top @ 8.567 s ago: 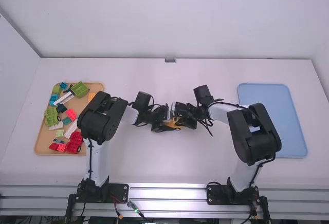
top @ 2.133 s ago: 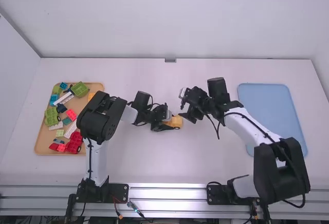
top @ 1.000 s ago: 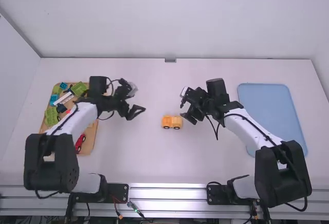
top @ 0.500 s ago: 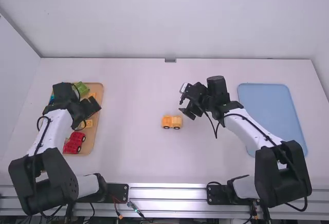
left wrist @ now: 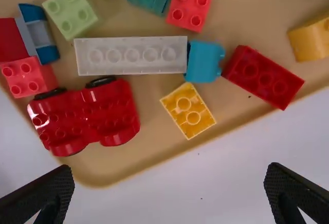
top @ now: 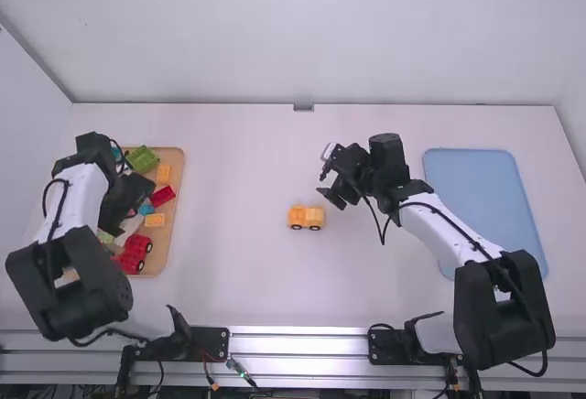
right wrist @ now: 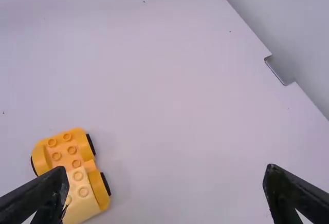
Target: Assemble lego blocks to make yellow taxi
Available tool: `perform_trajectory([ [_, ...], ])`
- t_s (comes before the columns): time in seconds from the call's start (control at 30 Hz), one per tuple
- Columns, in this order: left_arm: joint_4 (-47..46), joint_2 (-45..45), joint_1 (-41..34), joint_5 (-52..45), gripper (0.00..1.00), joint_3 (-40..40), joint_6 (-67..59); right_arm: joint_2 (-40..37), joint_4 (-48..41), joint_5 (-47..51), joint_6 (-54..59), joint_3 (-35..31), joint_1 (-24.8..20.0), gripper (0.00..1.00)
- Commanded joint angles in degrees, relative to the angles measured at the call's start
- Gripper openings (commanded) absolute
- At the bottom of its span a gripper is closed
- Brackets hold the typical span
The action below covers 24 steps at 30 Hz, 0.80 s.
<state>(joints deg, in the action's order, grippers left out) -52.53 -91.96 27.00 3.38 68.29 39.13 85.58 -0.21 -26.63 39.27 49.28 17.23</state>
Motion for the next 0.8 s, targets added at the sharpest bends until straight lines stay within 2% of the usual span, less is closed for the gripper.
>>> perform_trajectory([
  [0.0, -2.9, -4.6, -0.4, 0.1, 0.99, 4.1, 2.1, -0.4, 0.0, -0.3, -0.5, 0.5, 0.0, 0.99],
  [0.17, -4.1, -9.7, -0.4, -3.0, 0.99, 7.8, 1.0, -0.4, 0.2, -0.3, -0.5, 0.5, 0.0, 0.99],
  [0.33, -1.2, -10.2, -0.4, -8.5, 0.99, 7.1, 4.1, -0.4, 0.3, -0.3, -0.5, 0.5, 0.1, 0.99],
  [0.77, 2.6, -10.1, -0.3, -7.7, 0.99, 3.4, 4.0, -0.4, 1.2, -0.3, -0.5, 0.5, 0.0, 0.99],
])
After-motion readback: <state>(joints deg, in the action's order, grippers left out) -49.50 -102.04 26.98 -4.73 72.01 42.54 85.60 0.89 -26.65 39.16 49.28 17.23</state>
